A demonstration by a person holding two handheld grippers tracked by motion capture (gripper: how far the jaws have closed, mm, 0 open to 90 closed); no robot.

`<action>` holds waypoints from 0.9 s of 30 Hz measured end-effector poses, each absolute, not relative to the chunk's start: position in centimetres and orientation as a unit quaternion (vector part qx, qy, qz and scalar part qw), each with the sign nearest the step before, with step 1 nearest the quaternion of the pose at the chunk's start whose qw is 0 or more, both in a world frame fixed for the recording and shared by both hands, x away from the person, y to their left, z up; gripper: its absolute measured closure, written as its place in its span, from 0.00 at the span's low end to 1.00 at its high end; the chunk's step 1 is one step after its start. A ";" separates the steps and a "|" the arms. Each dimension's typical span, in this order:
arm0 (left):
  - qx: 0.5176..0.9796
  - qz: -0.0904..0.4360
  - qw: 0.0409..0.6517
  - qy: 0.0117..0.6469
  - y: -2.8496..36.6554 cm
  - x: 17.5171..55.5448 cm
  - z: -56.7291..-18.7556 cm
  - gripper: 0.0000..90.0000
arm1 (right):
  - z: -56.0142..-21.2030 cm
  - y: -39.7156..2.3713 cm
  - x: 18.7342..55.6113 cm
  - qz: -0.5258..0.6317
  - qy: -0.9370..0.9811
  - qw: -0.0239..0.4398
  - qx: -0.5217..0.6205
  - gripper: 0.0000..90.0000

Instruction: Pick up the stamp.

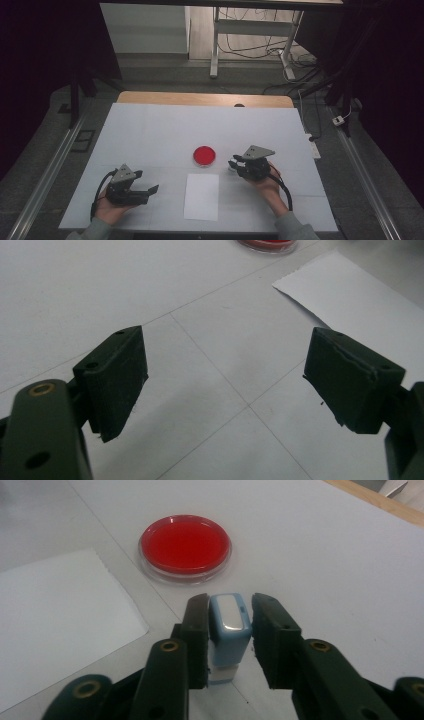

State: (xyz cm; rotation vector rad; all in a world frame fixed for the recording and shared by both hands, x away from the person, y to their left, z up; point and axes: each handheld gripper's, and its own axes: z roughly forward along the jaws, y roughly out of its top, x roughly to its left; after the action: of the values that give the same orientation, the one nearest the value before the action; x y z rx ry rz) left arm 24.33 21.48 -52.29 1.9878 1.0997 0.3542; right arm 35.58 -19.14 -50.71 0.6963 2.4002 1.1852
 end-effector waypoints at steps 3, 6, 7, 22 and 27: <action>0.789 0.141 0.408 0.437 21.5 24.4 -52.3 0.20 | -50.8 -19.1 35.6 0.421 0.853 0.185 0.245 0.81; 0.789 0.140 0.408 0.438 21.5 24.4 -52.3 0.20 | -50.8 -19.1 35.6 0.423 0.854 0.184 0.240 0.83; 0.789 0.140 0.408 0.438 21.5 24.4 -52.3 0.20 | -50.8 -19.1 35.6 0.423 0.854 0.184 0.240 0.83; 0.789 0.140 0.408 0.438 21.6 24.4 -52.4 0.20 | -49.9 -19.5 35.2 0.444 0.841 0.195 0.240 0.83; 0.789 0.141 0.408 0.438 21.6 24.4 -52.4 0.20 | -49.3 -19.9 35.0 0.461 0.830 0.194 0.248 0.83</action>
State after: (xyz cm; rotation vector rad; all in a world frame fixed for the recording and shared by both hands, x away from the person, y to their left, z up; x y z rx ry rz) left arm 24.37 21.61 -52.43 1.9882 1.1032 0.3565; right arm 35.04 -19.92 -49.33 0.6951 2.3272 1.2934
